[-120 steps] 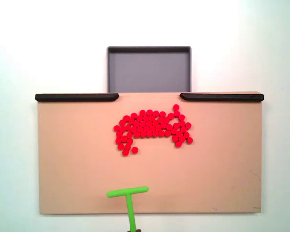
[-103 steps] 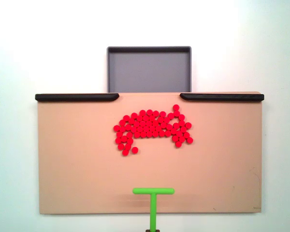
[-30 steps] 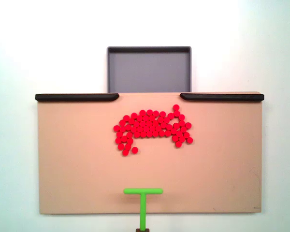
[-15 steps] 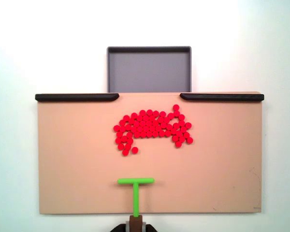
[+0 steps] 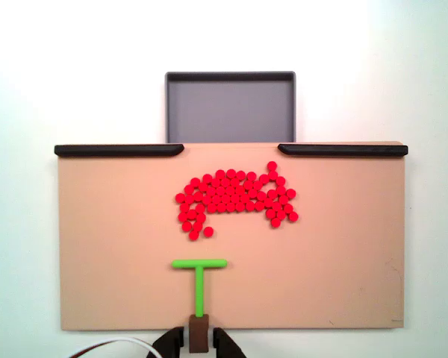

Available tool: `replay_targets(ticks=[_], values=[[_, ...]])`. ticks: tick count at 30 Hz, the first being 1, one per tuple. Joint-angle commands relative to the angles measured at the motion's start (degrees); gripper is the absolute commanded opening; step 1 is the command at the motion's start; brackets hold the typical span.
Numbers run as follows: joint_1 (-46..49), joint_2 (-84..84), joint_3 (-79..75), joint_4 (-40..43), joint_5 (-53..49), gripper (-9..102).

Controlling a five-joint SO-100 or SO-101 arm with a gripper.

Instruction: Push granules from bottom to the grey container

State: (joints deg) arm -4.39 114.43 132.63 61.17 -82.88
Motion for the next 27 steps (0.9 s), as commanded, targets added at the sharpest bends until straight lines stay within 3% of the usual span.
replay_targets(ticks=[1,27], values=[[-0.4,-0.5,-0.4,-1.1,0.6,0],[0.8,-11.2,-6.9,-3.4,0.2,0]])
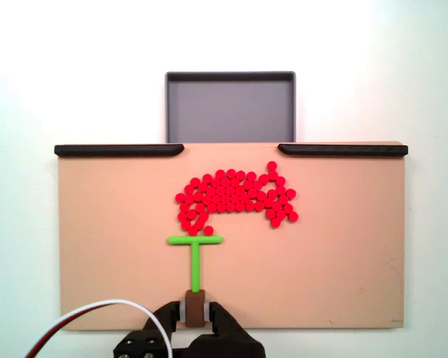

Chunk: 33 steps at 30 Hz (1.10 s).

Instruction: Push granules from bottom to the grey container

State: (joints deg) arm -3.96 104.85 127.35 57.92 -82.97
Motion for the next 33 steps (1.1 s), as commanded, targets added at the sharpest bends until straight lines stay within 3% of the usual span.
replay_targets(ticks=[1,19,33], values=[[0.4,-2.2,-2.1,-0.2,0.4,0],[1.3,-7.3,-7.6,-0.2,0.1,0],[0.1,3.4,-7.7,3.9,1.1,0]])
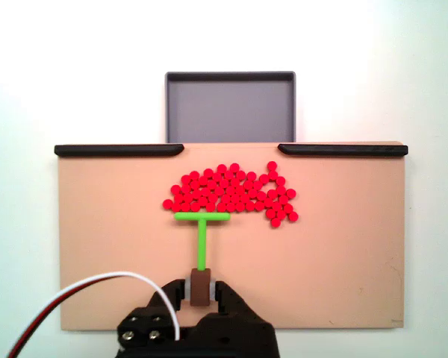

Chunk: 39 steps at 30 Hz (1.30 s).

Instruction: Push granules from bottom to the grey container

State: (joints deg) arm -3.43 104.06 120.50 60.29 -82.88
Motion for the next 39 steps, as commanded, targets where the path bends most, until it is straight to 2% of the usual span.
replay_targets(ticks=[1,6,16,39], values=[[-0.4,5.1,-0.9,2.1,1.1,0],[-0.1,10.1,-0.9,6.9,-0.3,0],[3.5,20.4,-0.7,22.7,-6.7,0],[4.9,23.1,0.9,22.4,-8.3,0]])
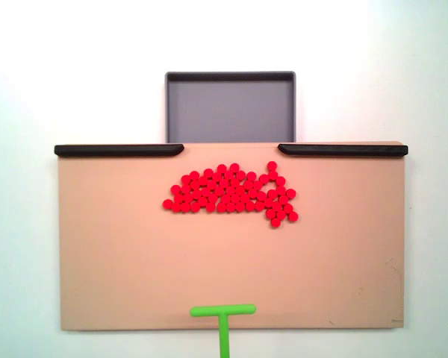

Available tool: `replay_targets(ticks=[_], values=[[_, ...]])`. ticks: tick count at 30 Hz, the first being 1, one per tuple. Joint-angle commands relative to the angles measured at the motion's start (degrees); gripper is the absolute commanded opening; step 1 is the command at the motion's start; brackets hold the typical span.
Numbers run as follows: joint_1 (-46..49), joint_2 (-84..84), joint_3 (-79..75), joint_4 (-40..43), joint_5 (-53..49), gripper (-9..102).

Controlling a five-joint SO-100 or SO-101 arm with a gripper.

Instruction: Push granules from bottom to the grey container

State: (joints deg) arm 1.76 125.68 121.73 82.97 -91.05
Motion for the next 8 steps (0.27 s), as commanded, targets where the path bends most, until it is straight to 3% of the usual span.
replay_targets(ticks=[1,8], values=[[-0.4,1.3,-0.4,-0.3,-0.1,0],[0.2,0.6,-0.4,-0.3,-0.1,0]])
